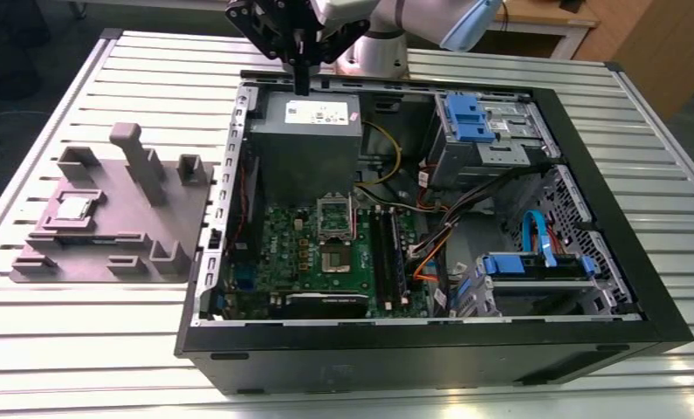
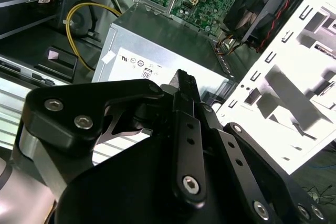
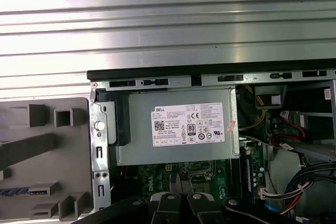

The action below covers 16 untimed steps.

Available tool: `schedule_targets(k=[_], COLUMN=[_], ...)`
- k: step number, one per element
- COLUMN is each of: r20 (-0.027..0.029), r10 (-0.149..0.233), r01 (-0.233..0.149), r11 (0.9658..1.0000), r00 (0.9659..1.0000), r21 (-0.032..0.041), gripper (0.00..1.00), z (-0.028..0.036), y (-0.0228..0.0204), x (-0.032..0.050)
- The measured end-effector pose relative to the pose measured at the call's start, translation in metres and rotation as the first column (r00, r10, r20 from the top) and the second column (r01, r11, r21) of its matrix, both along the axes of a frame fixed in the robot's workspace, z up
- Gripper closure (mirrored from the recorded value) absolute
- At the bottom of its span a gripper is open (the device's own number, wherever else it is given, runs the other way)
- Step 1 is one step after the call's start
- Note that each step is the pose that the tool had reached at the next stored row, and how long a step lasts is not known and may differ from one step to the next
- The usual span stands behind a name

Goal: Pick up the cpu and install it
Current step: 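Reach for the cpu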

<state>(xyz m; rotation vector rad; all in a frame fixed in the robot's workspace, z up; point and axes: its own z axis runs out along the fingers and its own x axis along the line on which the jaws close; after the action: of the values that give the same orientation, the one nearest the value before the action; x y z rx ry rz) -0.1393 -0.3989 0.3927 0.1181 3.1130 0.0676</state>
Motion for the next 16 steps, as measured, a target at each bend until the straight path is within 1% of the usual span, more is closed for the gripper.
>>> schedule_targets(k=[12,14,16], r20=[0.0,-0.0007,-0.0007], r10=[0.0,0.0,0.0], r01=[0.0,0.0,0.0], r11=[1.0,1.0,1.0], r00=[1.0,1.0,1.0], r21=[0.0,0.0,0.0], gripper=[0.9,0.9,0.9], z=[0.0,-0.0008,-0.0007], y=[0.0,0.0,0.0], x=[-0.003,-0.0137,-0.014])
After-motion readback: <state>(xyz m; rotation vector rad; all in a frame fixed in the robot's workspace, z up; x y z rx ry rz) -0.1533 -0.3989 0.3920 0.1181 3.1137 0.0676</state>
